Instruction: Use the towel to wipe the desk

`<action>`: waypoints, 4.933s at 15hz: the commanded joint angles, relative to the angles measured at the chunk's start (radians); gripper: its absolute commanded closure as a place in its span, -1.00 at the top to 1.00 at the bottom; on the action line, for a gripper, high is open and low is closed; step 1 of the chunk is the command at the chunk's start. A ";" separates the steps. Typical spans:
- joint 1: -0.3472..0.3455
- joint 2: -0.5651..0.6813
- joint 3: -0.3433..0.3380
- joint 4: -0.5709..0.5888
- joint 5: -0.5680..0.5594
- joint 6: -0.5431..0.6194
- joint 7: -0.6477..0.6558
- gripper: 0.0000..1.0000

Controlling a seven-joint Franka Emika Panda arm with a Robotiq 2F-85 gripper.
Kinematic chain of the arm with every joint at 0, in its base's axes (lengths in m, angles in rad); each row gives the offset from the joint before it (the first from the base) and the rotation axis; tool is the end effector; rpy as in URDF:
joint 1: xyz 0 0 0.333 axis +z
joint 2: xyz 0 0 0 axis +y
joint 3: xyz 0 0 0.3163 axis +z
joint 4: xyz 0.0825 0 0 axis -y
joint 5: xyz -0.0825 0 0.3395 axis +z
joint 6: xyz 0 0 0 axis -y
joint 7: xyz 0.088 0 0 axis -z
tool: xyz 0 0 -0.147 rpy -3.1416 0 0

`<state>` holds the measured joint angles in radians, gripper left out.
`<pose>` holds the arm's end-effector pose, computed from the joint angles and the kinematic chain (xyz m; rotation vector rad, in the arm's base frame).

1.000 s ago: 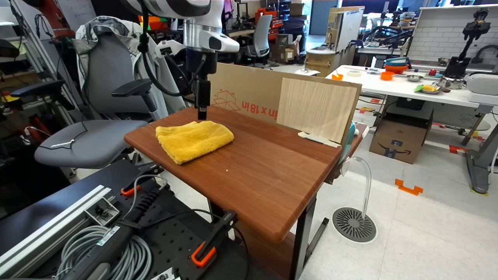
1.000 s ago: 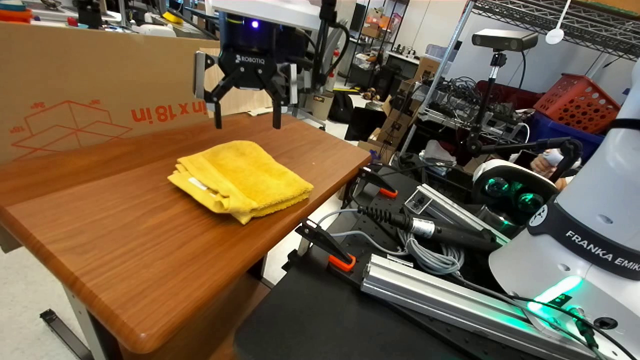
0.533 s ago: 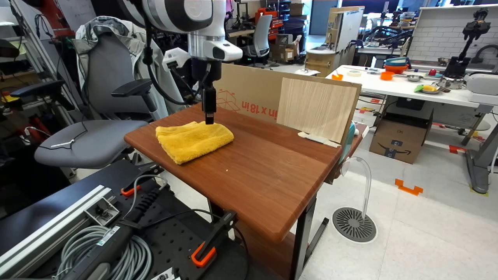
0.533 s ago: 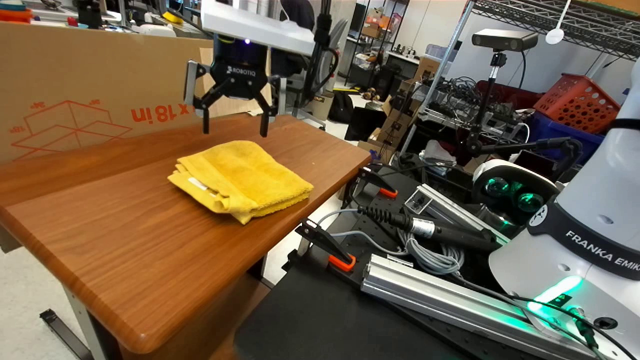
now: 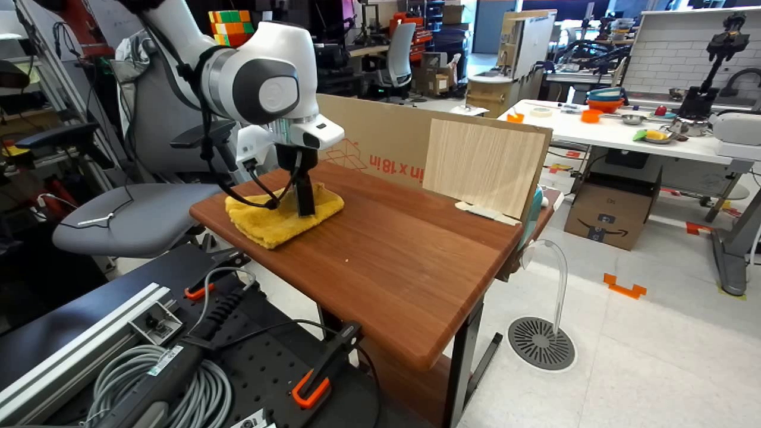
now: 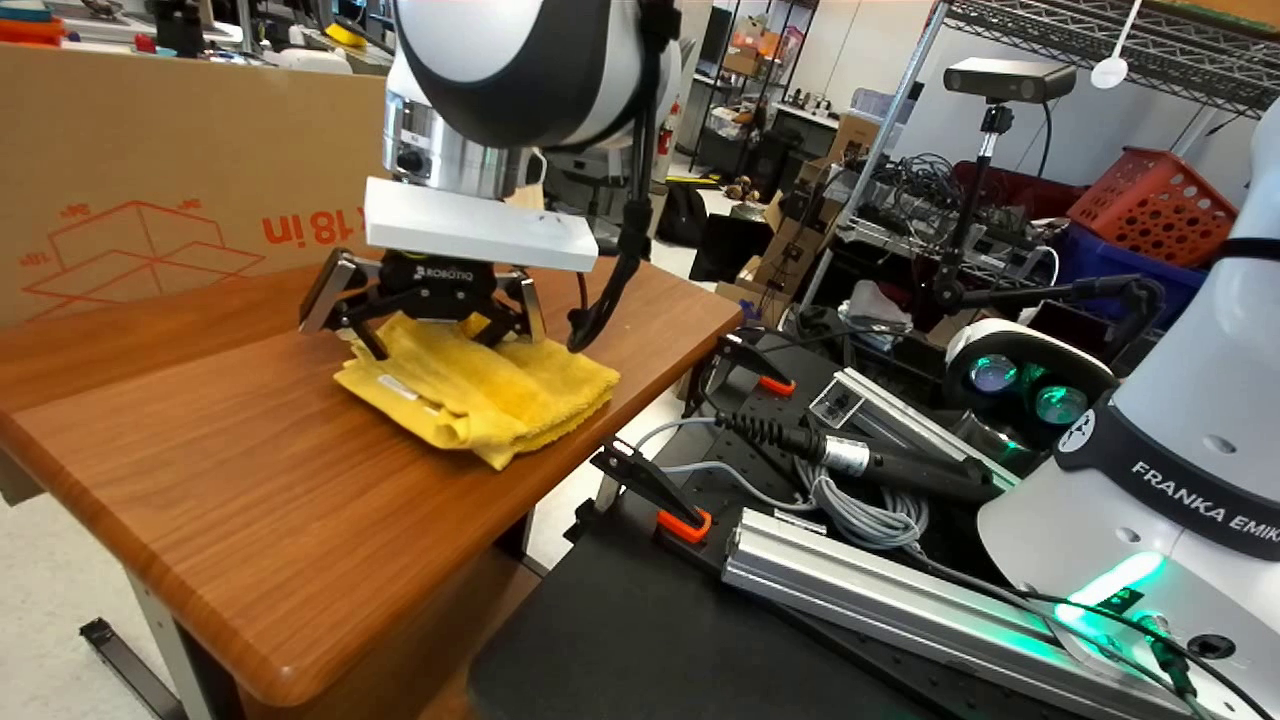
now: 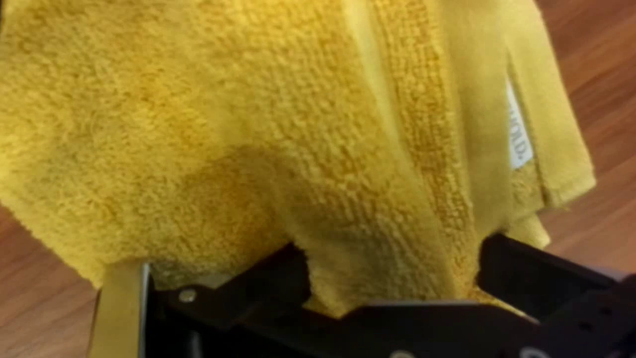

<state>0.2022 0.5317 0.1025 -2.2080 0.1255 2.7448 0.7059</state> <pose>0.5050 0.1584 0.1383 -2.9434 0.8006 0.0676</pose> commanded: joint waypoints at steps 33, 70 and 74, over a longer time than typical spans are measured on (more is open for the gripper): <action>0.006 0.040 -0.173 -0.020 -0.023 -0.165 -0.079 1.00; -0.090 -0.267 -0.245 -0.146 -0.052 0.230 0.062 1.00; -0.103 -0.297 -0.215 -0.121 0.003 0.198 0.047 1.00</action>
<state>0.0972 0.2305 -0.1090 -2.3316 0.1231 2.9428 0.7594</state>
